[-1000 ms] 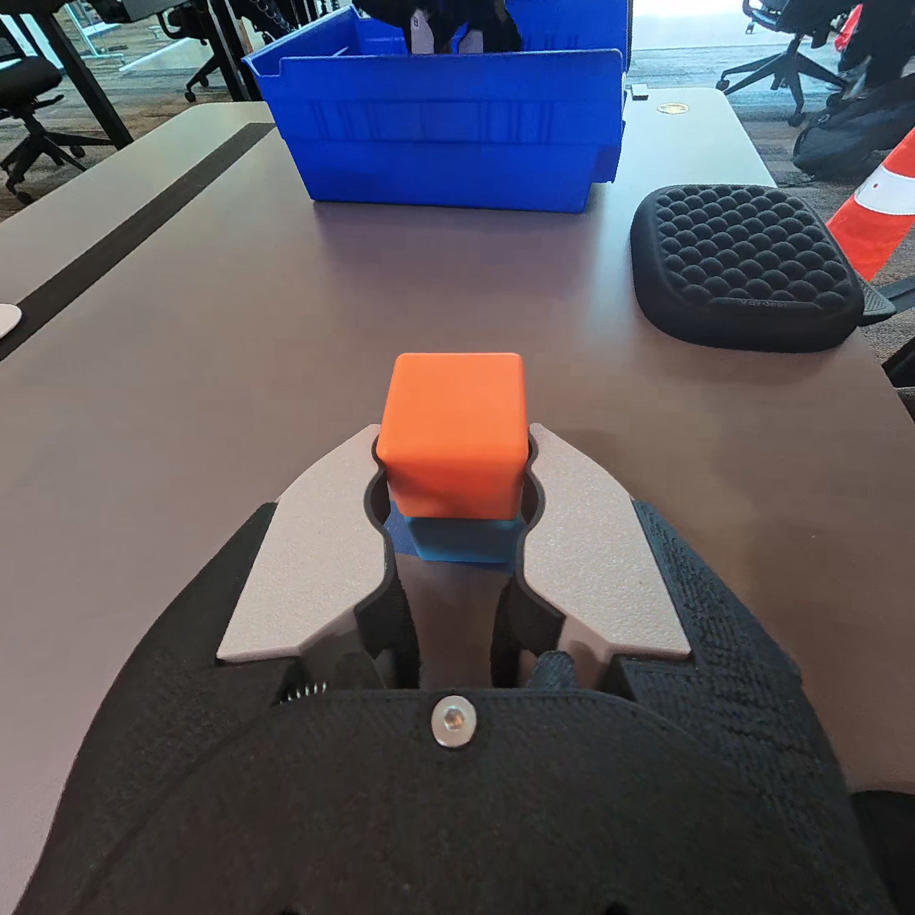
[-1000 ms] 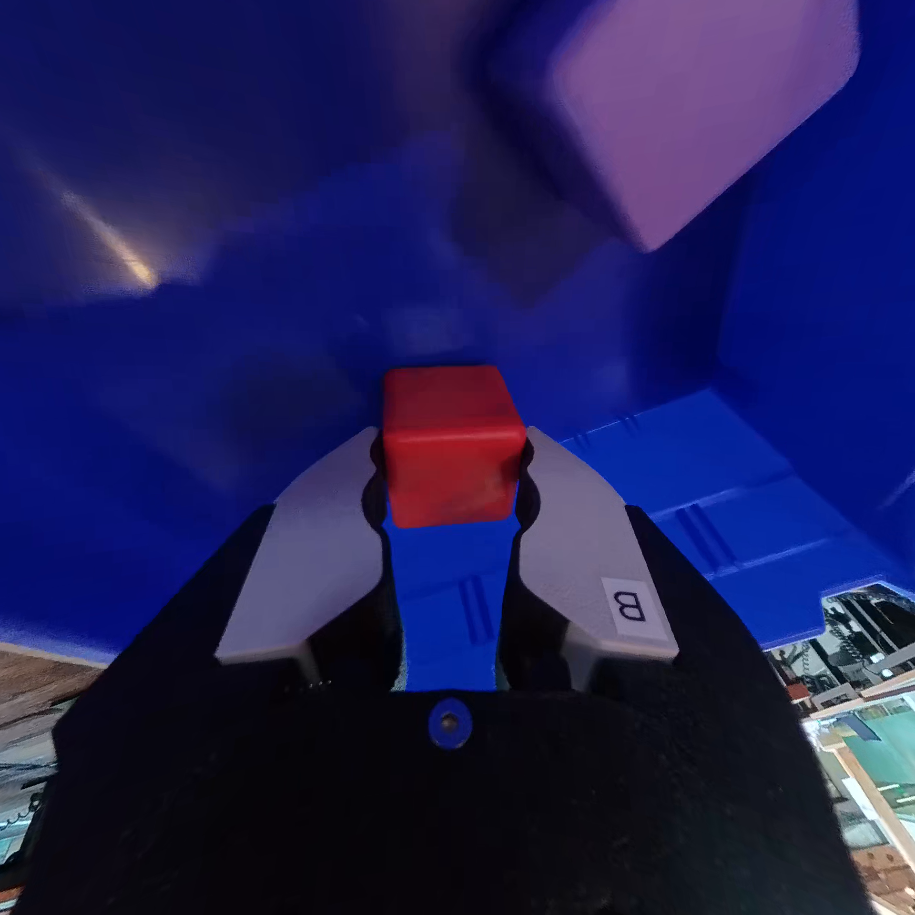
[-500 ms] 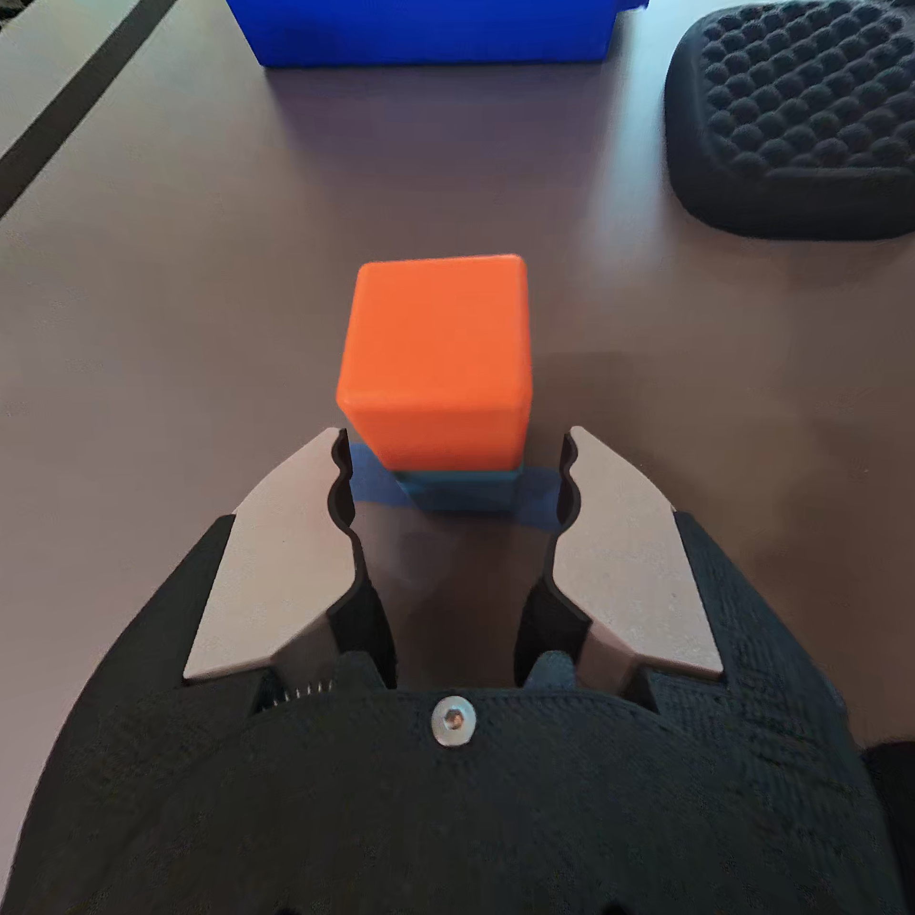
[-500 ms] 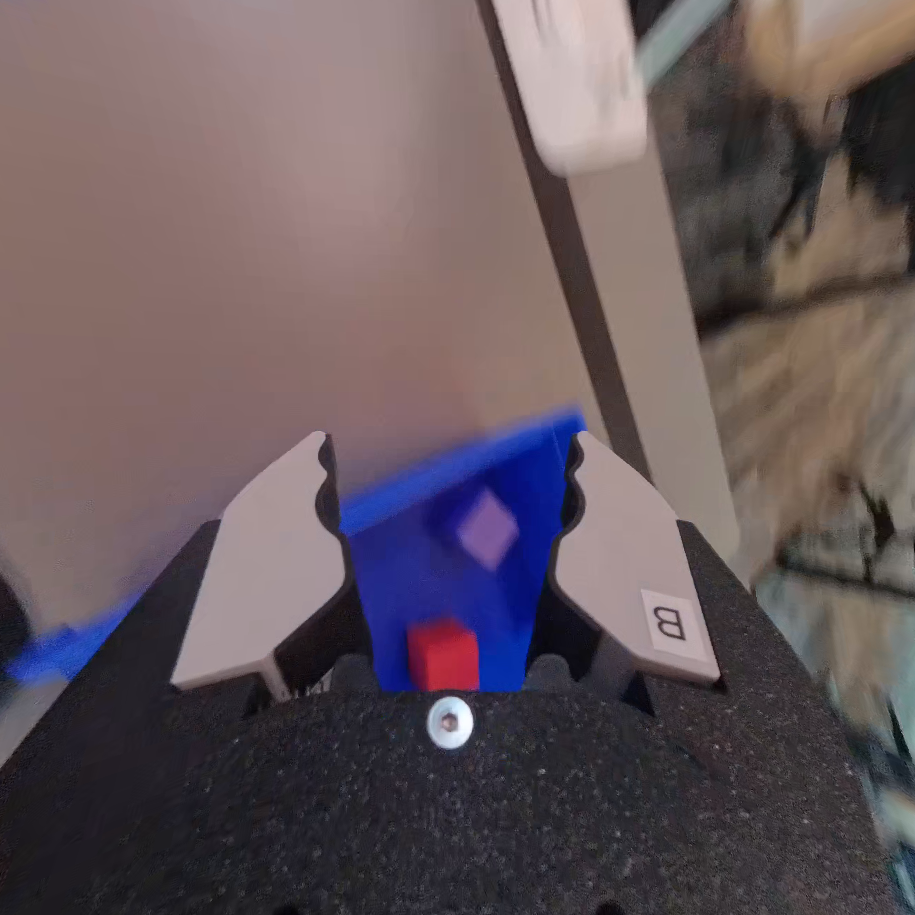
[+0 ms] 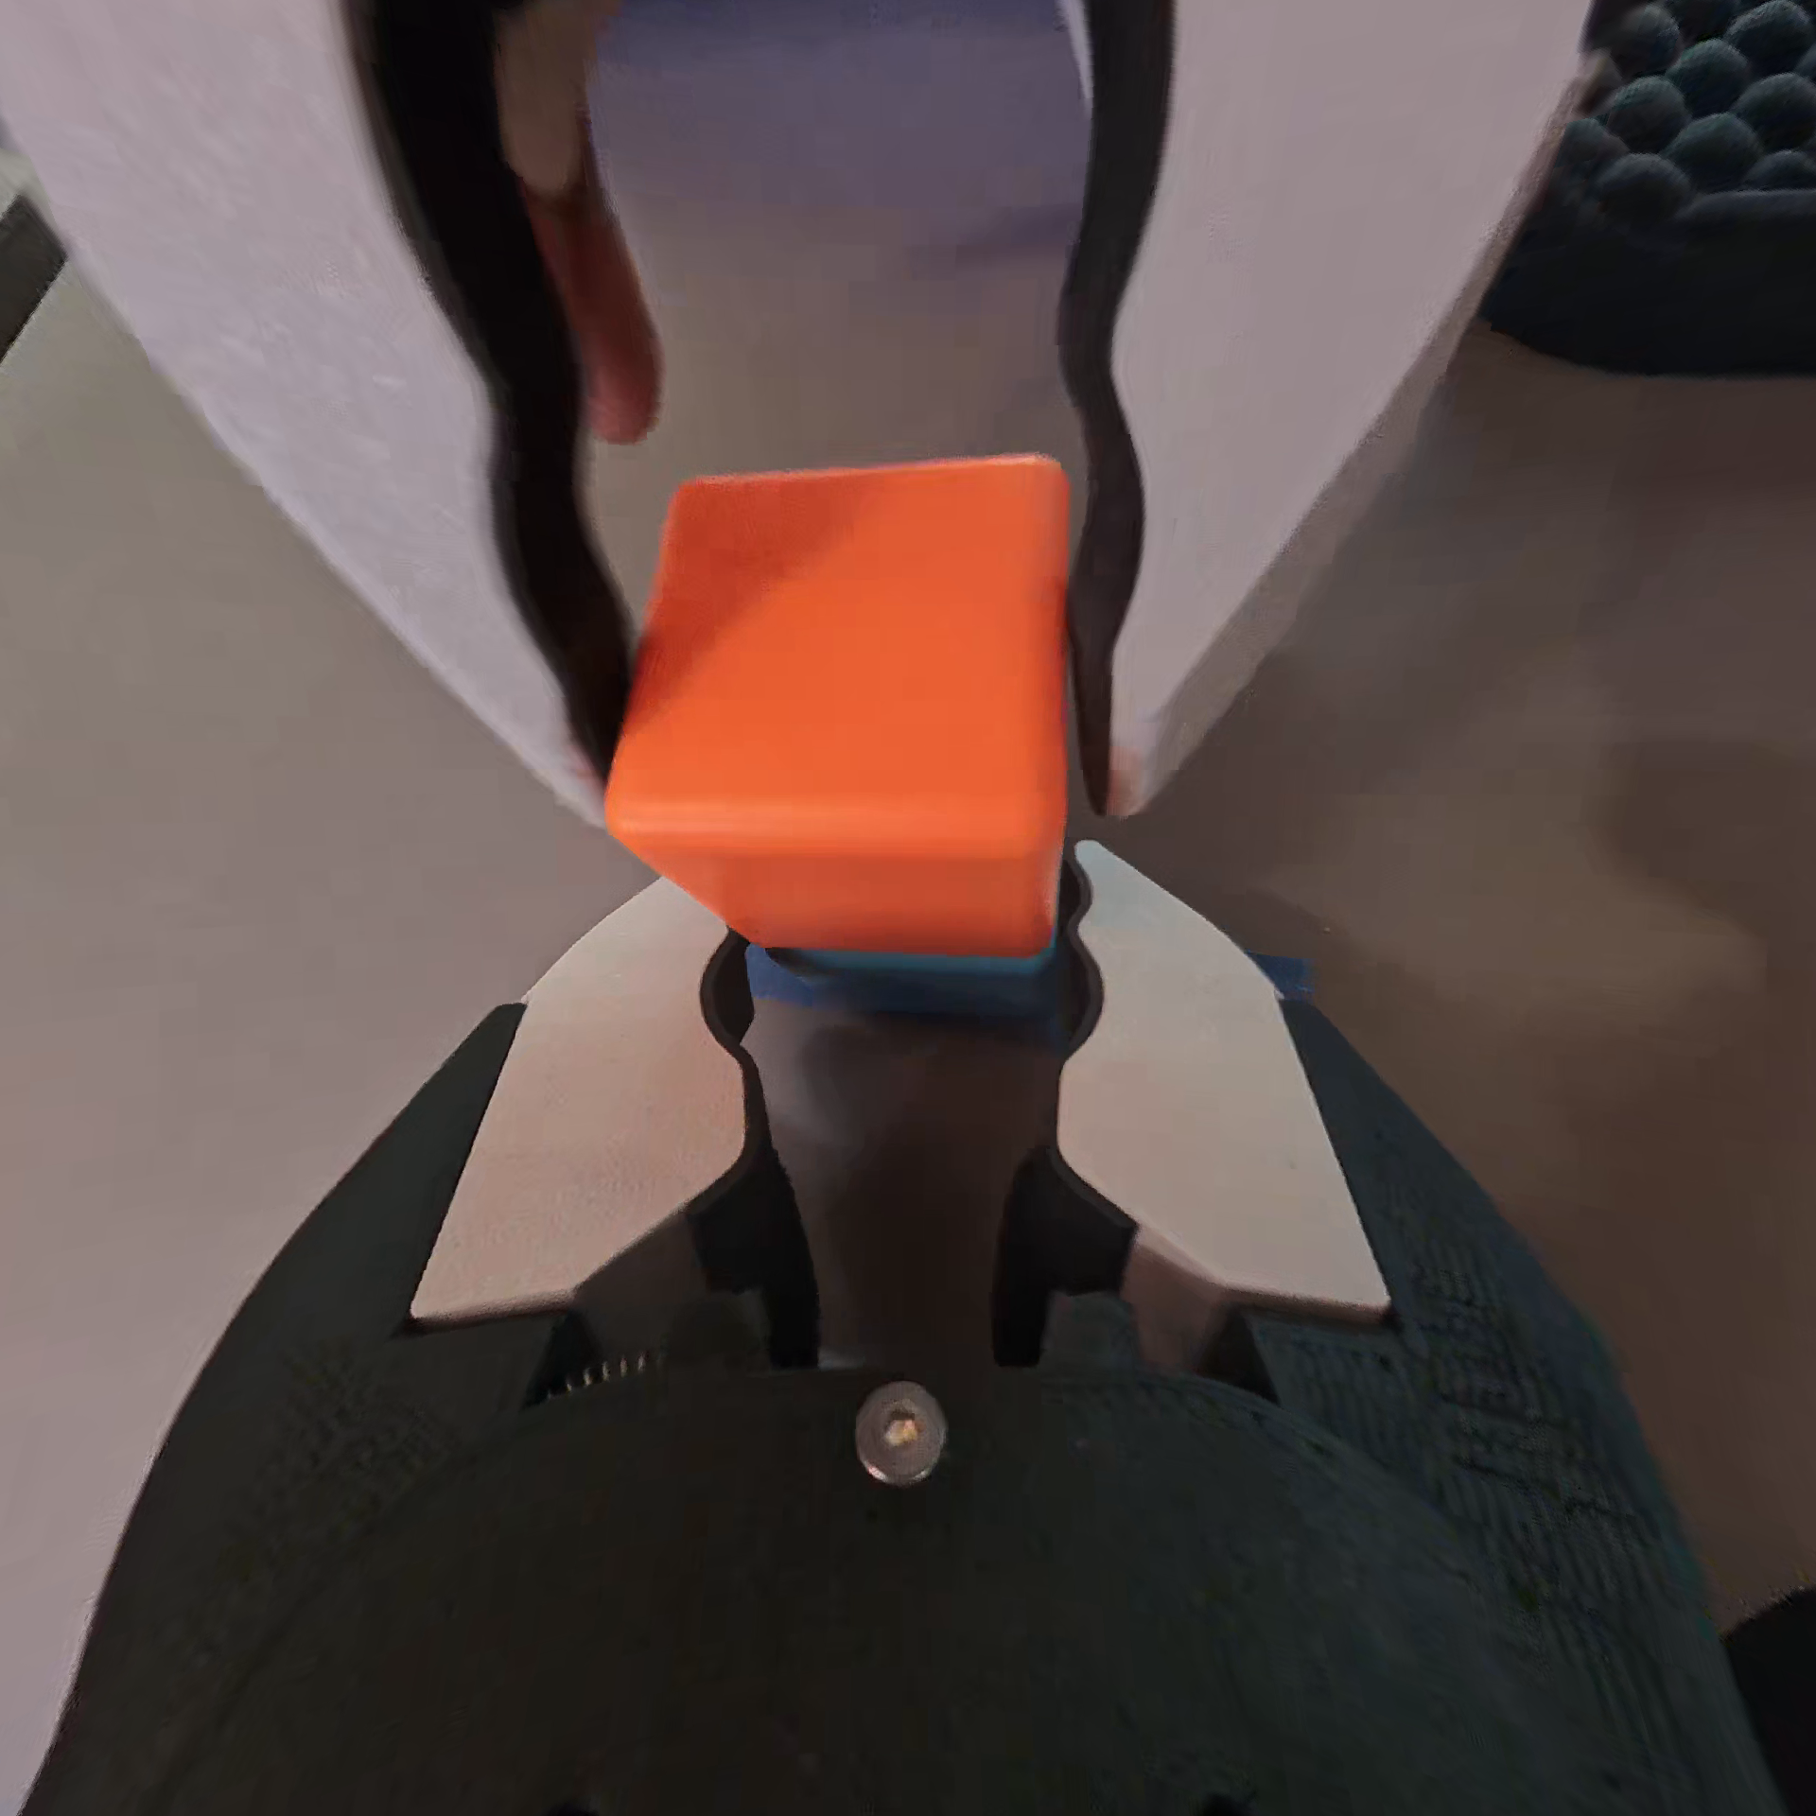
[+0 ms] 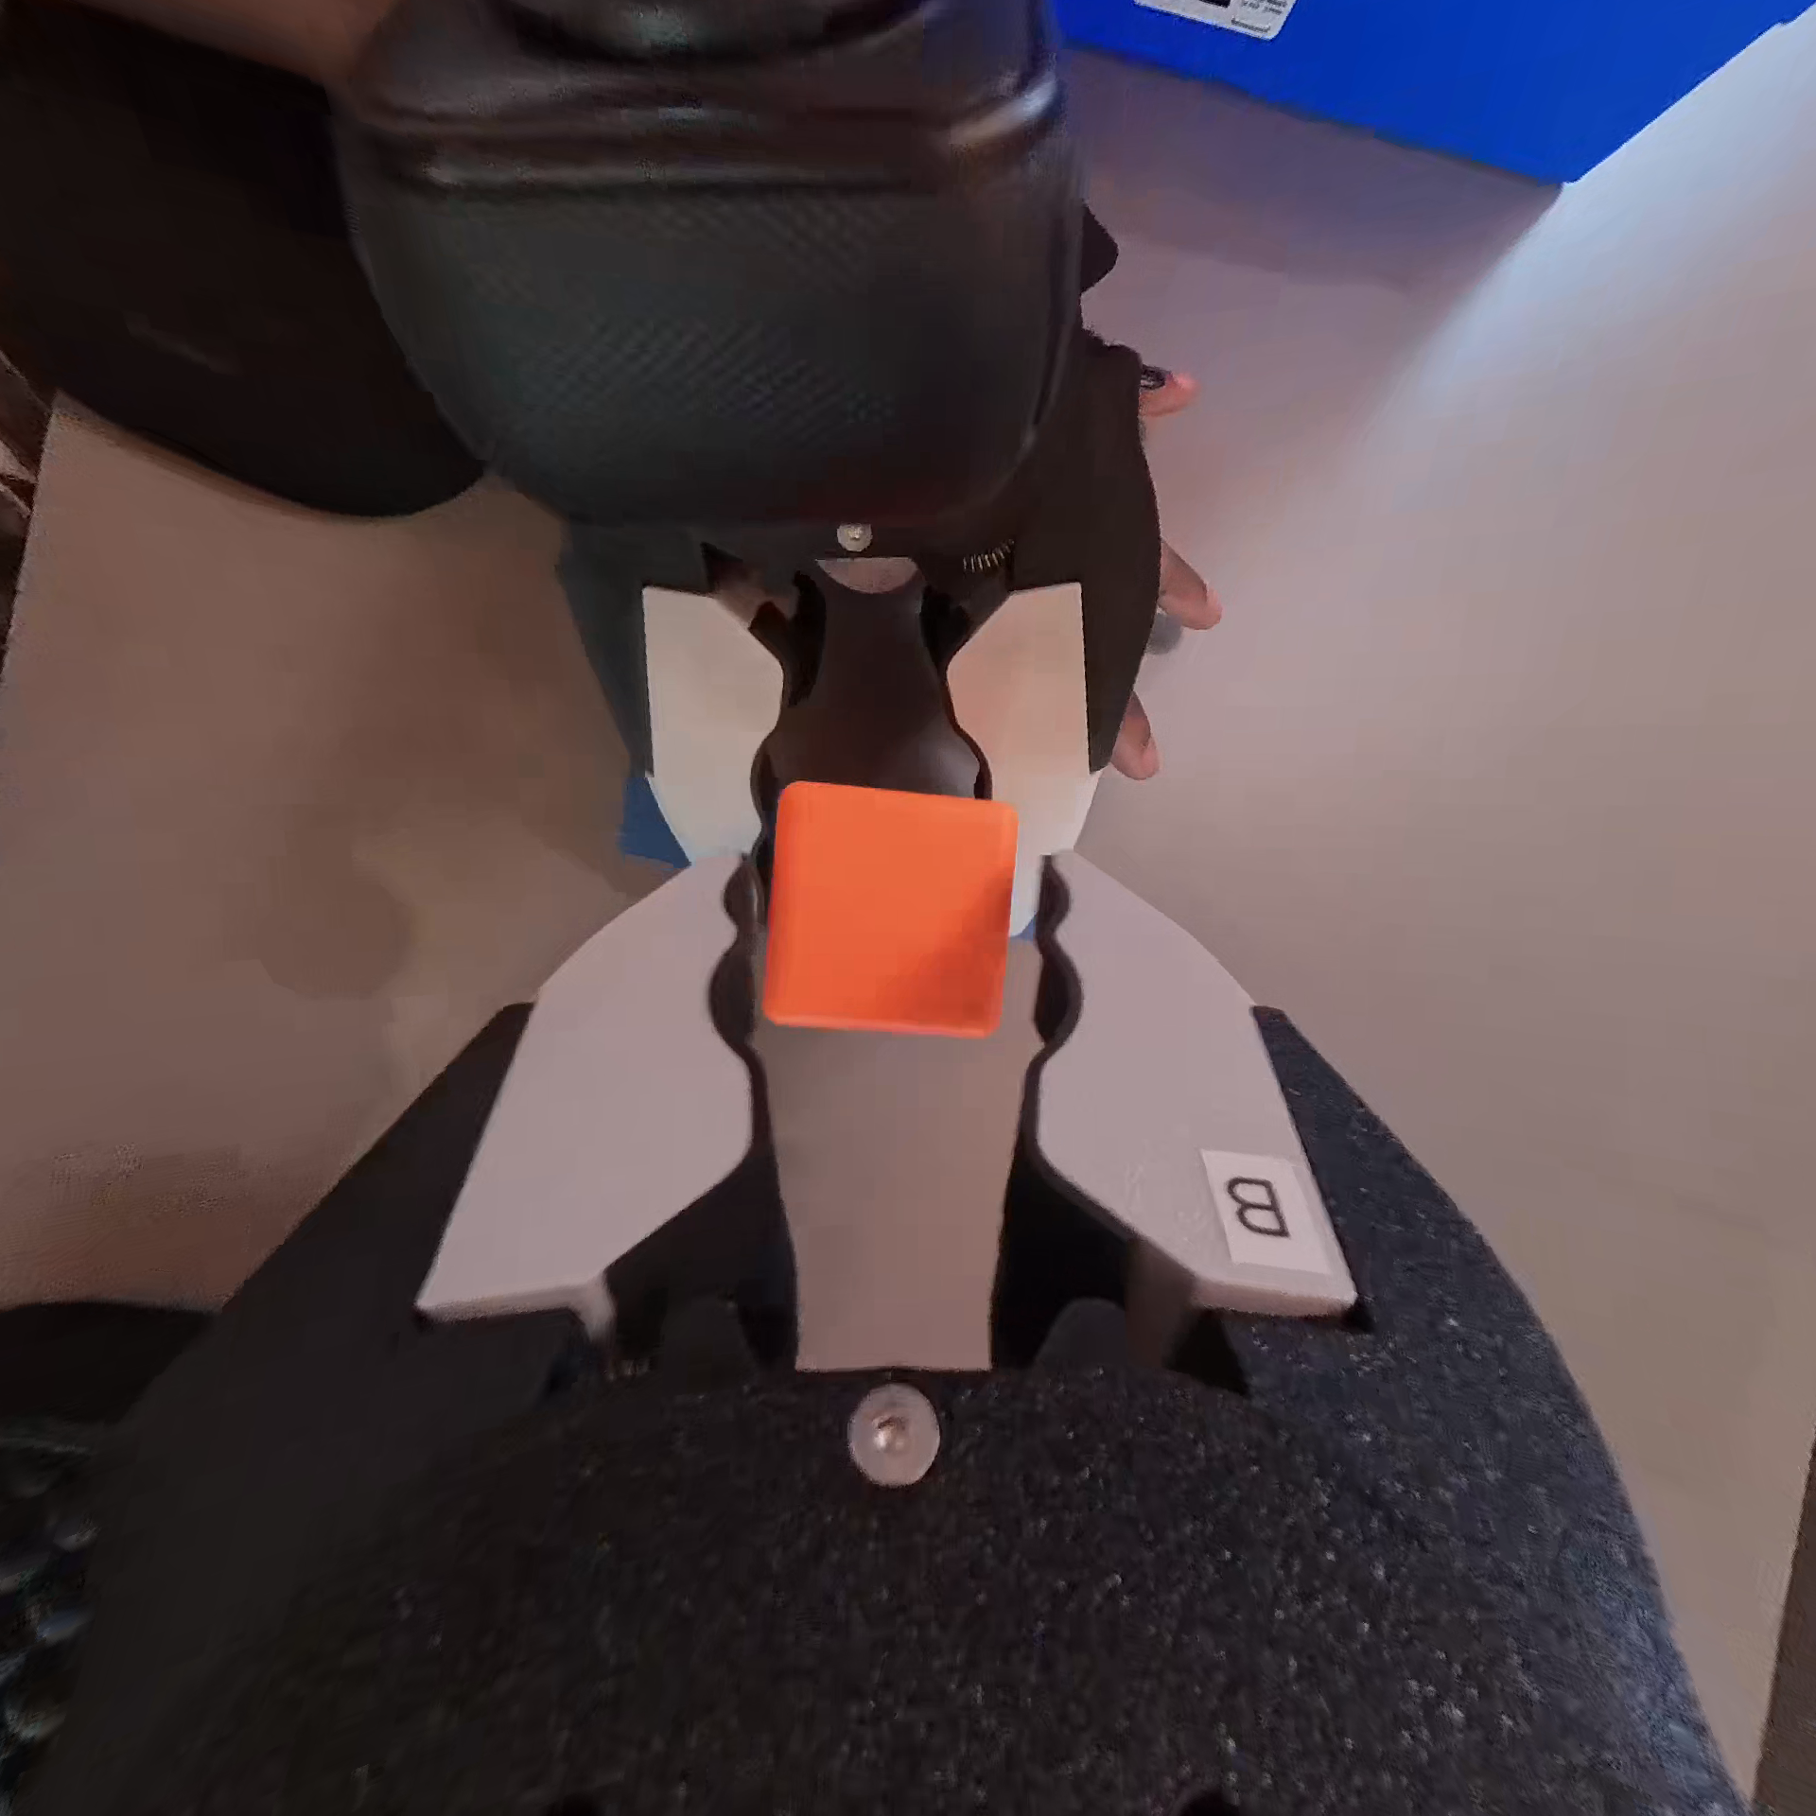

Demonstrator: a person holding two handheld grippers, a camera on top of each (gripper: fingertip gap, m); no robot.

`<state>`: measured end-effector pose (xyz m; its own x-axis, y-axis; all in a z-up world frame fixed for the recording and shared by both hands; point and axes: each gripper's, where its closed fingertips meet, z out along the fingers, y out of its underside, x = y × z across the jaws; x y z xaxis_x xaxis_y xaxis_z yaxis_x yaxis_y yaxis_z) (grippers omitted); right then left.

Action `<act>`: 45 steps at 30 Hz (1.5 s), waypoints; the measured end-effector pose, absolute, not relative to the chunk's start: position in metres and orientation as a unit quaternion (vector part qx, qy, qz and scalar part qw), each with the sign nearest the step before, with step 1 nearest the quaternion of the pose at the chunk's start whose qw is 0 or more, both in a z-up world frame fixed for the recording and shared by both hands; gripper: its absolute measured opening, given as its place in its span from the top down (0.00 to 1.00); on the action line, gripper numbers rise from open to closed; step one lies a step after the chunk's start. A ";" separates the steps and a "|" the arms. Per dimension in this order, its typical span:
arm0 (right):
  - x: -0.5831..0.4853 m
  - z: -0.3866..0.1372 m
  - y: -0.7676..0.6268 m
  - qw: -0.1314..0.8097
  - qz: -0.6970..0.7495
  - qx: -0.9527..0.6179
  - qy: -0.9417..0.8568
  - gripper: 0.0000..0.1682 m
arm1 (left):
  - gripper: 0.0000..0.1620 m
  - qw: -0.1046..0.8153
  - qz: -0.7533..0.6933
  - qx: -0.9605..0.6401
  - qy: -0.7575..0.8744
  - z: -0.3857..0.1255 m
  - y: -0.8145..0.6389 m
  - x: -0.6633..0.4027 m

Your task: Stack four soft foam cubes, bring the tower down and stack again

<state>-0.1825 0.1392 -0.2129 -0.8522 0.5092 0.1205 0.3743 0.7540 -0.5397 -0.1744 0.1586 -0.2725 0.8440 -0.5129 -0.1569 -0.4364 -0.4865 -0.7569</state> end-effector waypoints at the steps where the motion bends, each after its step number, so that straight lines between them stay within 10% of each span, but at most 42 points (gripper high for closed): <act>1: -0.182 -0.215 0.138 0.129 0.263 -0.234 -0.927 0.71 | 0.64 0.425 -0.047 -0.861 0.277 -0.273 0.158 -0.174; 24: -0.065 -0.102 0.337 0.327 0.137 -0.464 -0.812 0.72 | 0.68 0.422 -0.063 -0.864 0.268 -0.272 0.156 -0.172; 45: 0.024 -0.257 0.447 0.136 0.001 -0.638 -0.758 0.72 | 0.66 0.416 -0.054 -0.866 0.271 -0.276 0.156 -0.173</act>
